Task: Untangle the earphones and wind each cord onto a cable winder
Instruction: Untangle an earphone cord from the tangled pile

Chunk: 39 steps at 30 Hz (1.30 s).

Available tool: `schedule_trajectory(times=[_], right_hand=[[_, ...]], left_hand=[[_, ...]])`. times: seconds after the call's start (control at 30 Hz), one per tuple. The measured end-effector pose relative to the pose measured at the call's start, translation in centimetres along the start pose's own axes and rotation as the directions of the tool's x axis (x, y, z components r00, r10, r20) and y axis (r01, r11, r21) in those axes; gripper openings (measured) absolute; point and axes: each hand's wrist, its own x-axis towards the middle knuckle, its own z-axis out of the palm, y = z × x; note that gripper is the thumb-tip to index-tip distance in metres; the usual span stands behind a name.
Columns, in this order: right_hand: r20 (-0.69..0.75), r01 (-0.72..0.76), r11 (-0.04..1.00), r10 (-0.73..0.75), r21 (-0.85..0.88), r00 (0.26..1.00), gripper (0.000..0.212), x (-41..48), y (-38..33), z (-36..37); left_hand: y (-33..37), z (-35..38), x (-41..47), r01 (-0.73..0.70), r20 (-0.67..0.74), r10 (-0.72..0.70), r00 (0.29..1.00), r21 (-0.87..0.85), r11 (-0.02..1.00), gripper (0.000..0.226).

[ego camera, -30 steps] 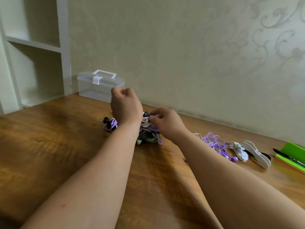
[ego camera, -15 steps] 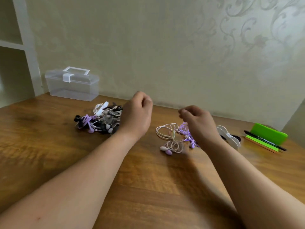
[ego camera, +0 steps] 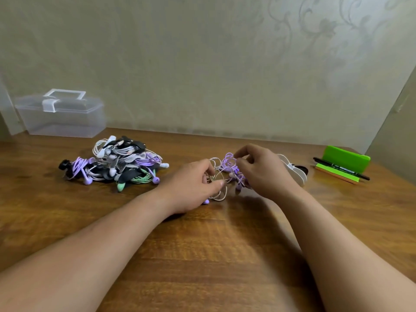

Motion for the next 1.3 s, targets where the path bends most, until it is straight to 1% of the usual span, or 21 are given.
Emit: schedule_trajectory(times=[0.07,0.13,0.2,0.27,0.33,0.4,0.5,0.6,0.67,0.73,0.77,0.8,0.83,0.9,0.97,1.0,1.07,1.1,1.17,1.23,1.3], right_hand=[[0.070,0.023,1.000,-0.023,0.002,0.997,0.019,-0.3,-0.4,0.3],[0.064,0.036,0.999,-0.036,-0.002,0.997,0.024,-0.2,-0.5,0.5],[-0.050,0.008,1.000,-0.007,0.019,0.999,0.027,0.1,-0.2,0.2],[-0.165,-0.058,0.994,0.072,0.090,0.984,0.028,0.6,0.5,-0.4],[-0.209,-0.114,0.986,0.137,0.119,0.968,0.029,0.9,1.1,-0.7],[-0.188,-0.130,0.987,0.147,0.099,0.971,0.029,0.8,1.2,-0.5],[-0.127,-0.096,0.995,0.100,0.040,0.987,0.029,0.3,0.7,-0.2],[-0.056,-0.014,0.999,0.016,0.044,0.998,0.030,-0.1,-0.2,-0.4],[0.062,0.055,0.993,-0.062,0.103,0.996,0.033,-0.4,-0.4,-0.3],[0.188,0.136,0.989,-0.145,0.061,0.971,0.044,-0.6,-0.4,0.1],[0.219,0.189,0.982,-0.189,0.018,0.957,0.051,-0.5,-0.2,0.4],[0.223,0.240,0.971,-0.233,-0.006,0.947,0.056,-0.5,-0.2,0.8],[0.209,0.283,0.959,-0.275,-0.008,0.939,0.055,-0.4,-0.2,1.1],[0.169,0.345,0.939,-0.340,0.003,0.925,0.038,-0.4,-0.2,1.8],[0.138,0.341,0.939,-0.342,0.030,0.929,0.016,-0.3,-0.3,2.0],[0.121,0.313,0.947,-0.321,0.079,0.939,0.010,-0.3,-0.4,1.9],[0.092,0.184,0.934,-0.222,0.305,0.971,0.010,-0.5,-1.1,1.3],[0.099,0.109,0.887,-0.171,0.449,0.980,0.013,-0.6,-1.5,1.0],[0.182,-0.036,0.734,-0.120,0.679,0.976,0.015,-0.9,-2.3,0.5],[0.330,-0.167,0.632,-0.149,0.757,0.932,0.020,-1.1,-2.7,0.3],[0.451,-0.221,0.642,-0.218,0.734,0.866,0.029,-1.2,-2.6,0.4]], left_hand=[[0.1,-0.1,0.2,-0.010,-0.003,0.010,1.000,0.093,0.996,0.047],[0.0,-0.2,0.3,-0.017,-0.003,0.017,1.000,0.147,0.989,0.041],[-0.3,-0.1,0.4,-0.011,-0.010,0.012,1.000,0.103,0.995,0.024],[-0.5,-0.1,0.3,0.002,-0.019,-0.002,1.000,0.020,1.000,0.009],[-0.5,-0.3,0.1,0.009,-0.053,-0.012,0.999,-0.059,0.998,0.014],[-0.4,-0.7,0.1,0.015,-0.103,-0.026,0.994,-0.110,0.994,0.017],[-0.5,-1.0,0.3,0.031,-0.174,-0.052,0.983,-0.124,0.992,0.018],[-0.6,-1.1,0.5,0.065,-0.162,-0.100,0.982,-0.206,0.976,0.016],[-0.6,-1.2,0.7,0.089,-0.126,-0.135,0.983,-0.317,0.944,0.015],[-0.2,-1.3,0.7,0.100,-0.087,-0.162,0.983,-0.483,0.870,0.017],[0.1,-1.4,0.6,0.098,-0.072,-0.170,0.983,-0.580,0.809,0.018],[0.5,-1.6,0.6,0.095,-0.058,-0.182,0.982,-0.677,0.730,0.019],[0.9,-1.8,0.4,0.095,-0.039,-0.193,0.981,-0.765,0.637,0.020],[1.4,-2.4,0.2,0.099,0.020,-0.179,0.984,-0.891,0.442,0.023],[1.5,-3.0,0.2,0.103,0.073,-0.114,0.991,-0.953,0.287,0.025],[1.4,-3.3,0.2,0.107,0.091,-0.083,0.992,-0.969,0.223,0.025],[1.3,-3.8,0.1,0.113,0.110,-0.030,0.993,-0.986,0.122,0.028],[1.4,-4.1,0.1,0.114,0.115,-0.003,0.993,-0.991,0.076,0.031],[1.5,-4.4,-0.1,0.108,0.108,0.030,0.994,-0.994,0.008,0.038],[1.7,-4.3,-0.2,0.103,0.102,0.026,0.994,-0.994,-0.027,0.031],[1.9,-4.2,-0.2,0.116,0.115,0.015,0.993,-0.992,-0.056,0.025]])
